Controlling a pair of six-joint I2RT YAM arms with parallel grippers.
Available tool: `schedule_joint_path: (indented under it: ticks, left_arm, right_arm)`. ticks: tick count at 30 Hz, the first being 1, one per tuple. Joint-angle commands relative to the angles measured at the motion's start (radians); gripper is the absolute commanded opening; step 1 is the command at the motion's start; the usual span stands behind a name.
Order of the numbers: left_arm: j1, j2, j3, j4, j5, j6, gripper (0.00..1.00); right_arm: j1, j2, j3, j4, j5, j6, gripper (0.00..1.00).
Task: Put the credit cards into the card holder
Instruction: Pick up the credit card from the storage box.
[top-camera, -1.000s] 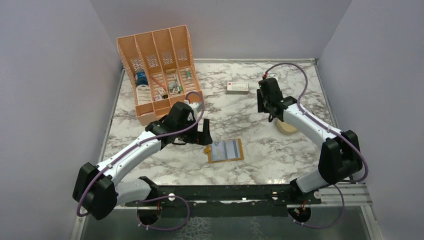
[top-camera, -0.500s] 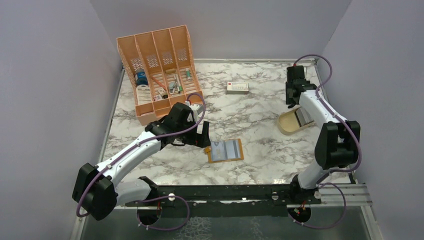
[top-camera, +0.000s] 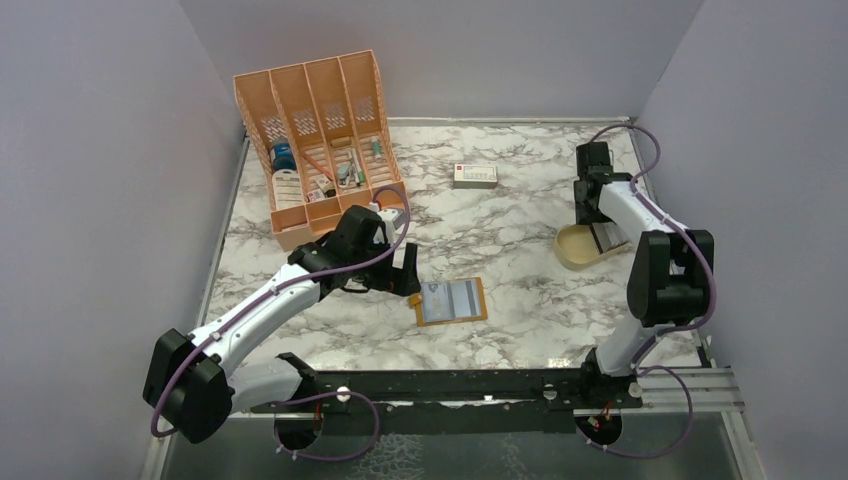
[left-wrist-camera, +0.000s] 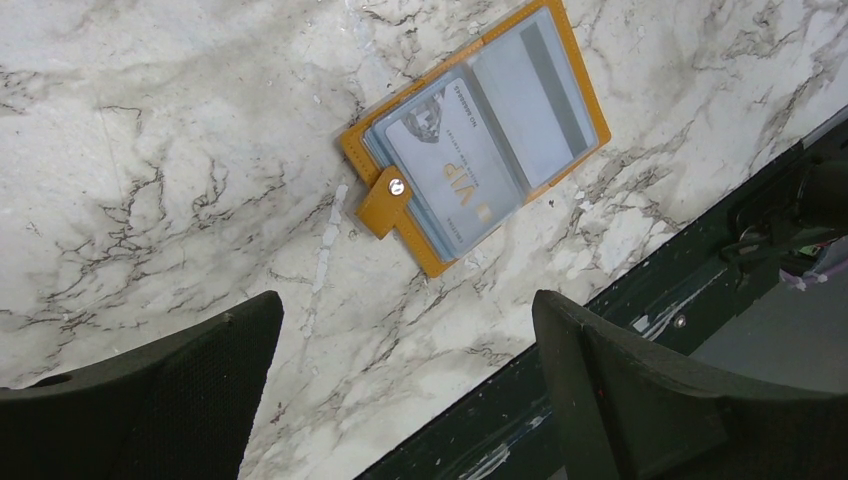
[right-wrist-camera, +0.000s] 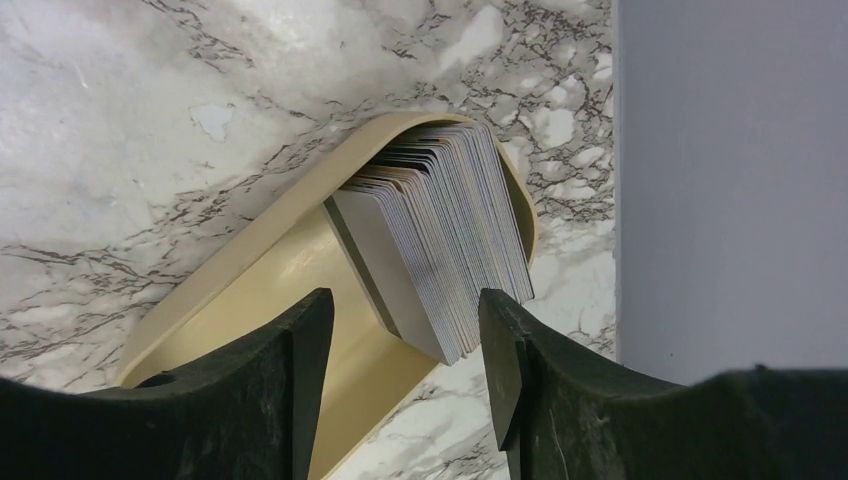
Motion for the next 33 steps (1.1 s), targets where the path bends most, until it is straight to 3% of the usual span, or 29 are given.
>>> schedule_joint_path:
  ticks: [1, 14, 28, 33]
  left_arm:
    - [0.004, -0.022, 0.030, -0.010, 0.010, 0.019, 0.99]
    - [0.005, -0.037, 0.027, -0.011, 0.004, 0.018, 0.99]
    - [0.007, -0.037, 0.027, -0.011, 0.005, 0.014, 0.99]
    - [0.007, -0.035, 0.025, -0.011, 0.005, 0.013, 0.99]
  right_arm:
    - [-0.007, 0.045, -0.025, 0.020, 0.057, -0.011, 0.56]
    - [-0.039, 0.088, -0.039, 0.047, 0.177, -0.008, 0.54]
    - [-0.041, 0.051, -0.043, 0.071, 0.155, -0.020, 0.36]
    - [-0.041, 0.041, -0.044, 0.081, 0.162, -0.015, 0.35]
